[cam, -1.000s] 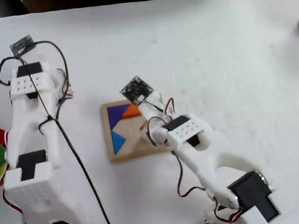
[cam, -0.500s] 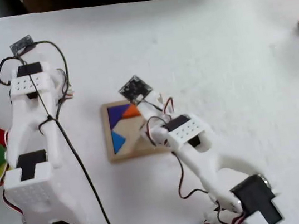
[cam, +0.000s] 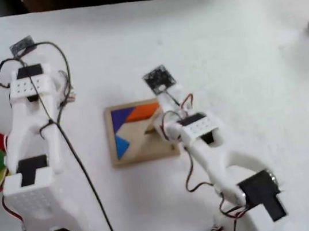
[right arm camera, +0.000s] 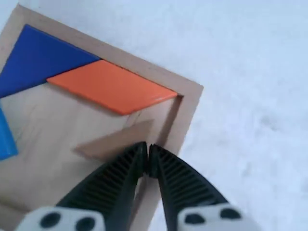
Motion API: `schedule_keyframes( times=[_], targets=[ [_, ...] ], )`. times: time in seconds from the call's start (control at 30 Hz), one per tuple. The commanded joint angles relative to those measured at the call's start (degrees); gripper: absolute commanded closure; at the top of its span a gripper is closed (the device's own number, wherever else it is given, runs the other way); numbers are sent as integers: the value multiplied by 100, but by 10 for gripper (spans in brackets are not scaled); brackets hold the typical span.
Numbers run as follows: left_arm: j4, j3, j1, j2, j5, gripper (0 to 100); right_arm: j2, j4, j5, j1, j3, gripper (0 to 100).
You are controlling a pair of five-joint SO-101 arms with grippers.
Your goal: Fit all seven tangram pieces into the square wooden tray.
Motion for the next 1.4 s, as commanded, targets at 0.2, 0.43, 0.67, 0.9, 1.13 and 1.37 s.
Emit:
schedule_keyframes(
  times=[0.2,0.43,0.67,0.9,1.13,1.37],
  targets=[
    [-105,-176,-84,-127,35,973,-31,365,132,-435,-316,981],
    [-105,-193,-84,-127,35,972,-356,699,79,-541,-290,981],
    [-105,-202,-84,-119,35,971,-1077,1745,79,-593,-264,981],
    [-114,-202,-84,-110,35,970,-1086,646,105,-989,440,981],
    [-114,-202,-84,-101,35,970,-901,-145,88,-971,659,981],
    [-114,-202,-84,-101,35,970,84,110,132,-1007,-132,981]
  ],
)
